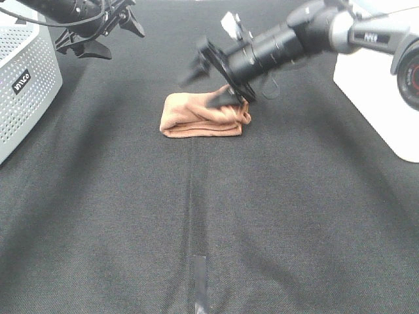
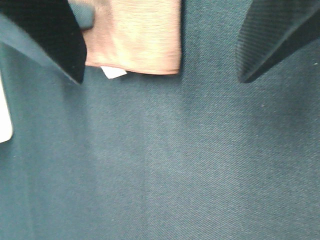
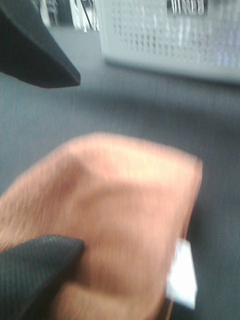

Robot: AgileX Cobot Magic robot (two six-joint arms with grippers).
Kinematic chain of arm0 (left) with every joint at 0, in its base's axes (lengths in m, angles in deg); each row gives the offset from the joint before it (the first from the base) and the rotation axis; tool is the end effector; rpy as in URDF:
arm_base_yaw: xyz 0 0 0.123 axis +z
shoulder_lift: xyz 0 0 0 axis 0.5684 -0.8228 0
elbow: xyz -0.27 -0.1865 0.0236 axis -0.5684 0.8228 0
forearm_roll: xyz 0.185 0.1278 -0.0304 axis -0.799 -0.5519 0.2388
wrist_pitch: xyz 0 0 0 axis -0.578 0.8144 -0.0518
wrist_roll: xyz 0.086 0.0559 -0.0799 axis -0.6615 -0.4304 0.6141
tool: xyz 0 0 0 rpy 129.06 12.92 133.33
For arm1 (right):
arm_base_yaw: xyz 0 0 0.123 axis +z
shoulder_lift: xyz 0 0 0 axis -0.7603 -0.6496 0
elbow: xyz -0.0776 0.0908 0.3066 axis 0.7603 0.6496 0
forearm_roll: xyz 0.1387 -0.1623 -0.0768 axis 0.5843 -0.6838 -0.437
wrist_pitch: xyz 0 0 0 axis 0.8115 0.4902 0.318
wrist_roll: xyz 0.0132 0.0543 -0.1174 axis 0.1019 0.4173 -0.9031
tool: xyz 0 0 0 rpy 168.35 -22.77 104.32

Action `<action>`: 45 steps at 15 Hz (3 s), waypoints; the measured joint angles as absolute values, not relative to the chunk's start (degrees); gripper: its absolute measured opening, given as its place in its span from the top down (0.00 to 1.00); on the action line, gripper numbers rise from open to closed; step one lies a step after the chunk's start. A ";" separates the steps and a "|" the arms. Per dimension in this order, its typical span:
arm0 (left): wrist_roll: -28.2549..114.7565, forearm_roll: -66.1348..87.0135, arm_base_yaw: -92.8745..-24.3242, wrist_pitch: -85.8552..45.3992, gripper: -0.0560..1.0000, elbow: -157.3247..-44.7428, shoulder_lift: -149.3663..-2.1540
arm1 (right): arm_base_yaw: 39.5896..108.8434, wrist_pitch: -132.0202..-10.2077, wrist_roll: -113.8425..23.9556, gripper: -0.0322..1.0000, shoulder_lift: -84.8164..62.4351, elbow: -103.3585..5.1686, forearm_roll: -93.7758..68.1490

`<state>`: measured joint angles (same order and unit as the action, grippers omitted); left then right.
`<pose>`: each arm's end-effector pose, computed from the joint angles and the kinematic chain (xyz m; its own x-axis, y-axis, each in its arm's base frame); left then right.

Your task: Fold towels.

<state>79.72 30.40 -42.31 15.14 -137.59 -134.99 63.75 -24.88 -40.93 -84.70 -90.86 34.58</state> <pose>0.5490 -0.1198 0.2313 -0.7962 -0.3585 -0.4874 -0.0283 0.8267 -0.5619 0.5245 0.2241 0.1345 -0.9613 0.0217 -0.2747 -0.1919 0.6629 0.7237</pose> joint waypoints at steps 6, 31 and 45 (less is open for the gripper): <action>79.72 29.49 -42.31 16.00 0.21 -137.59 -134.99 | 61.35 -22.24 -37.72 0.24 -84.76 -90.80 24.33; 74.67 3.30 -42.37 45.16 0.21 -130.82 -106.22 | 61.23 -11.01 -25.63 0.24 -46.89 -80.20 -5.07; 73.87 2.67 -42.37 44.13 0.21 -64.70 -33.97 | 61.23 -14.28 -28.67 0.24 15.39 -12.25 -8.79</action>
<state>73.87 2.67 -42.37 44.13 -64.70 -33.97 61.23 -14.28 -28.67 15.39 -12.25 -8.79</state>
